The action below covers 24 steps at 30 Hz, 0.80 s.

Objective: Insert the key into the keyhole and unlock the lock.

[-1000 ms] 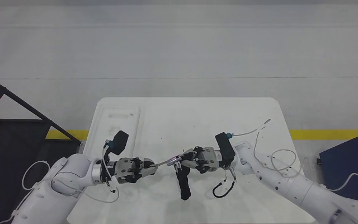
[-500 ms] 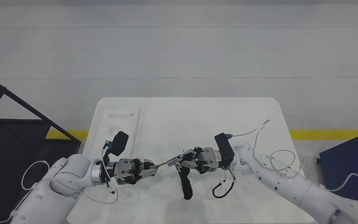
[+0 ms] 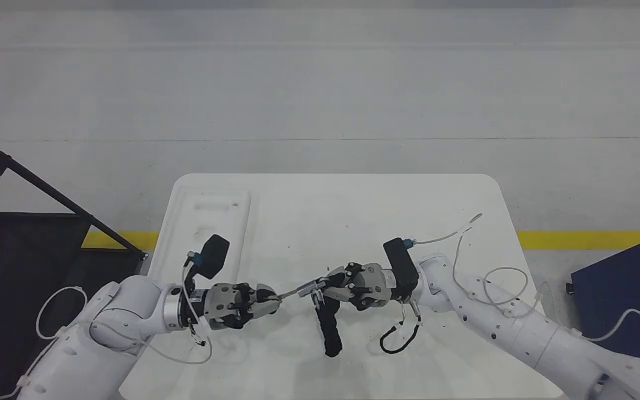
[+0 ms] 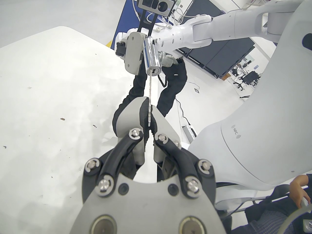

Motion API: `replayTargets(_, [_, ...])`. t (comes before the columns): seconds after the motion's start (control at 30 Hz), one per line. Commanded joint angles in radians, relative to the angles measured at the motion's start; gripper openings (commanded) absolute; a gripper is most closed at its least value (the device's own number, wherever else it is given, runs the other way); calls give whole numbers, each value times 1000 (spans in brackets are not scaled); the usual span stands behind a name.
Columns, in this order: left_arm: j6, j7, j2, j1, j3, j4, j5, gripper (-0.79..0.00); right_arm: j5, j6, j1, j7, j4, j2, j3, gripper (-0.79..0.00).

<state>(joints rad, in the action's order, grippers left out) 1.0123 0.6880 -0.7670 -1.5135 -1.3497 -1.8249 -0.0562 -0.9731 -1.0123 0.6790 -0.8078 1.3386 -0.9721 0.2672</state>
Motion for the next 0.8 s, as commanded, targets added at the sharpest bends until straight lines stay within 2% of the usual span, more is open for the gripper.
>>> replayTargets(0.0, [0,-6,1,1,2,-2,-9,-785,0,0,-1,0,-2,0,-2,-785])
replayTargets(0.77, [0,-58,29,-3,15,-3,-86,-785,-12,0,-9,0,-17,10,-19,-785])
